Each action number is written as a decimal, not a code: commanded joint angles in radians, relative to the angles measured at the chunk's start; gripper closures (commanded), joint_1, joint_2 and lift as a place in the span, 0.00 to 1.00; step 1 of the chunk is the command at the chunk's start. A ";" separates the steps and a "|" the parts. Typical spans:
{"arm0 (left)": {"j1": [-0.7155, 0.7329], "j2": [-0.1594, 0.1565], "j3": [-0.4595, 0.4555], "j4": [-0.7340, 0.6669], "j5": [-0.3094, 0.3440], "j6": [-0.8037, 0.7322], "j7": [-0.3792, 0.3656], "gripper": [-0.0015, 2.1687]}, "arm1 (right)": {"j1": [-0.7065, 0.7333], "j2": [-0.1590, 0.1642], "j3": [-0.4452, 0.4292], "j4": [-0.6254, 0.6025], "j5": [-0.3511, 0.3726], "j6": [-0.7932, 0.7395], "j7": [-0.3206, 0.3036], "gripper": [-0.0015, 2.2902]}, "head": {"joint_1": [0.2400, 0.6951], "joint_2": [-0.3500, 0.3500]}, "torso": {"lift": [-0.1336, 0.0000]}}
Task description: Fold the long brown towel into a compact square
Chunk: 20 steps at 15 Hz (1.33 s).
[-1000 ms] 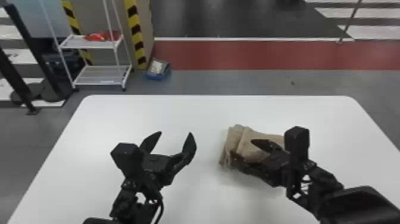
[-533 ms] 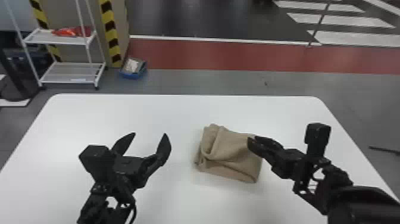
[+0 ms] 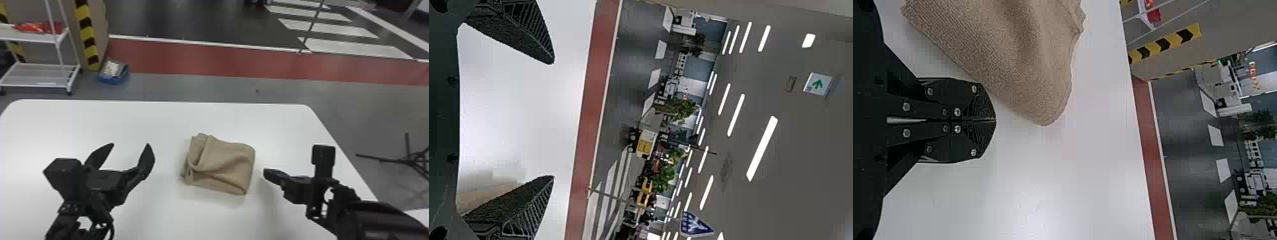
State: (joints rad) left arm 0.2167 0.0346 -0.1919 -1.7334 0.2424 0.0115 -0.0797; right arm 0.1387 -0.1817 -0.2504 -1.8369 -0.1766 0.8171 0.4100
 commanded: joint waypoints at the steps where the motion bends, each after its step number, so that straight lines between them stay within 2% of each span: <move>1: 0.000 0.001 -0.001 -0.003 0.000 0.000 0.000 0.02 | -0.071 0.001 0.042 0.082 0.034 0.004 -0.002 0.98 | 1.00 0.17 | 0.24; 10: -0.007 0.007 -0.001 0.000 0.006 -0.003 0.003 0.02 | -0.243 0.008 0.188 0.297 0.035 -0.177 -0.083 0.98 | 1.00 0.26 | 0.24; 13: -0.017 0.007 -0.001 0.008 0.008 0.000 0.003 0.02 | -0.303 0.013 0.227 0.377 0.034 -0.247 -0.088 0.98 | 1.00 0.29 | 0.24; 17: -0.042 0.007 -0.006 0.029 0.014 0.000 0.000 0.02 | -0.389 0.042 0.280 0.513 0.034 -0.351 -0.088 0.98 | 1.00 0.33 | 0.24; 20: -0.083 0.013 -0.035 0.068 0.021 0.000 0.000 0.02 | -0.418 0.047 0.299 0.568 0.034 -0.373 -0.088 0.98 | 1.00 0.36 | 0.24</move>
State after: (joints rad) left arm 0.1542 0.0443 -0.2131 -1.6858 0.2596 0.0116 -0.0798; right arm -0.2668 -0.1364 0.0389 -1.2930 -0.1426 0.4550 0.3221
